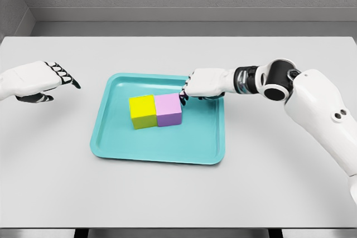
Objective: Push two cubes
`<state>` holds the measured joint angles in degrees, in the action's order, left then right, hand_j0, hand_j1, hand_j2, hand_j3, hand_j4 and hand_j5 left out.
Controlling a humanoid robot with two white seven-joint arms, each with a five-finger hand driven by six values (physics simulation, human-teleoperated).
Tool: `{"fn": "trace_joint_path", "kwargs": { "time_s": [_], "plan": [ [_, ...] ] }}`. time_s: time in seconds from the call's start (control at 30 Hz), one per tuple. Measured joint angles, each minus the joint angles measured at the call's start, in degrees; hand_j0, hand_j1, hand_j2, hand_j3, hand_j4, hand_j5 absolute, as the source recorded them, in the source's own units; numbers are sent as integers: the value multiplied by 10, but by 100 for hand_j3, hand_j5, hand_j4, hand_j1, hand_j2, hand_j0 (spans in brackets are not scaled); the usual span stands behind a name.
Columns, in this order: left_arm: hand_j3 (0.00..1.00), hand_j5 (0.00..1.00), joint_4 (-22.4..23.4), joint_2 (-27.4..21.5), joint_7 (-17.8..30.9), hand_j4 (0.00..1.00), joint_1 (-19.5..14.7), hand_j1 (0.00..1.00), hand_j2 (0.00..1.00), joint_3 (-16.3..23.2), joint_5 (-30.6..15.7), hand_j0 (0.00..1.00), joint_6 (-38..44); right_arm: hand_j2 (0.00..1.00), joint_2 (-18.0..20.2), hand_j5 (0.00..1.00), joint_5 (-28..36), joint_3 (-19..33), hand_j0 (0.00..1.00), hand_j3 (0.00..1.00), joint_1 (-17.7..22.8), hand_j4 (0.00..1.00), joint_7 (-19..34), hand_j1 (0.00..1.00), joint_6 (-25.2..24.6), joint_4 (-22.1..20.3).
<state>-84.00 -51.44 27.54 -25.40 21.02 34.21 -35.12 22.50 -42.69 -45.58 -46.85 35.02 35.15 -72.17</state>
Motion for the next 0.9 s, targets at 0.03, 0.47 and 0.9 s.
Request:
{"fn": "trace_joint_path", "kwargs": {
  "time_s": [0.03,0.47,0.9],
  "plan": [
    [77,77,0,0,0,77,0,77,77,0,0,77,0,60,-1,60,0,0,60,60,0,60,0,60,0,0],
    [100,100,5,0,-2,100,-3,100,100,0,-8,100,0,61,74,61,25,6,61,61,-18,61,0,61,0,-33],
    [100,100,18,-18,-2,100,3,100,100,-11,-12,100,0,100,325,100,150,156,100,100,106,100,0,100,0,-154]
  ]
}}
